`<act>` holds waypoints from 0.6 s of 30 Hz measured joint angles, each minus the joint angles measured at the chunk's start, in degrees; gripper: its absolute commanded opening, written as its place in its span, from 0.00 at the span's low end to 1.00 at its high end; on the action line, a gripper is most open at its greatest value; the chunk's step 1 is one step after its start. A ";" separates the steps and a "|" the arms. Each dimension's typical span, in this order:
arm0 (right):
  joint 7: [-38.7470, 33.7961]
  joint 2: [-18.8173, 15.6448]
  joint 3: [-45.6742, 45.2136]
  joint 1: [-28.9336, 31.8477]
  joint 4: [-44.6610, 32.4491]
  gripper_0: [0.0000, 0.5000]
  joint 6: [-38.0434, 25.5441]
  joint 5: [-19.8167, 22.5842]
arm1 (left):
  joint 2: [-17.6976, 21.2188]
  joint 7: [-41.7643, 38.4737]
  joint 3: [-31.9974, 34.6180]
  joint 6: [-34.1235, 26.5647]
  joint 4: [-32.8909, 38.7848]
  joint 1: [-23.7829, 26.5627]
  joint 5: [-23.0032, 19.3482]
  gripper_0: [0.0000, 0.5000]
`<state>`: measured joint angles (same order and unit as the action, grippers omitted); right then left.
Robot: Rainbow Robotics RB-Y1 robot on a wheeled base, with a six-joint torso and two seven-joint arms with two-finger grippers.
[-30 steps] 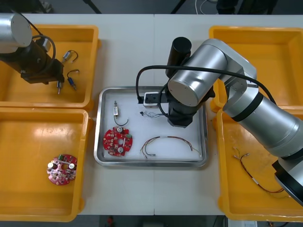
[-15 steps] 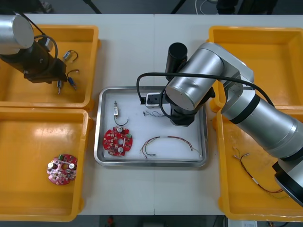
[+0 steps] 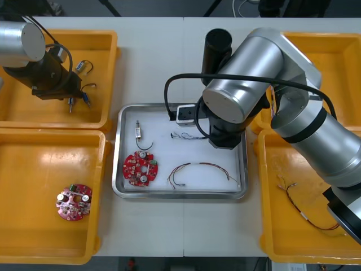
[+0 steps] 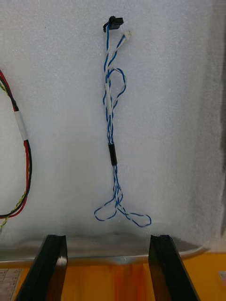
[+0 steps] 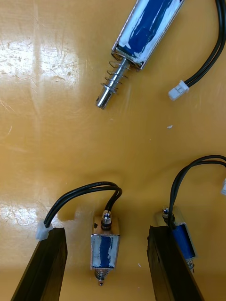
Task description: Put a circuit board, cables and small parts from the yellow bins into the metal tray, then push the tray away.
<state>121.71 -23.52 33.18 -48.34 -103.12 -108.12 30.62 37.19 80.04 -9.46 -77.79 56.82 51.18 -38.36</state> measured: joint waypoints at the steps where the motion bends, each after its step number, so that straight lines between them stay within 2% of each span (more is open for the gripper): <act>1: -0.39 0.00 -0.91 0.16 -1.16 1.00 -1.07 -0.01 | 0.01 0.00 0.00 0.00 0.00 0.00 -0.01 1.00; 7: -2.44 -0.01 -7.80 3.19 -9.54 1.00 -1.66 -0.36 | 0.22 0.01 0.00 0.00 0.00 -0.03 -0.37 1.00; 11: -10.01 -0.65 -11.43 6.26 -16.49 1.00 -1.70 -0.57 | 0.39 0.01 0.00 0.00 0.00 -0.10 -0.72 1.00; 14: -15.12 -2.60 -12.10 8.52 -21.42 1.00 -1.71 -0.57 | 0.50 0.01 0.00 0.02 0.00 -0.30 -0.84 1.00; 18: -18.14 -6.18 -12.12 11.43 -25.97 1.00 -1.71 -0.58 | 0.86 0.01 0.00 0.13 -0.01 -0.72 -0.88 1.00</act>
<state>103.57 -29.70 21.05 -36.91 -129.09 -109.83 30.04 38.05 80.05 -9.47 -77.66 56.81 50.47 -39.23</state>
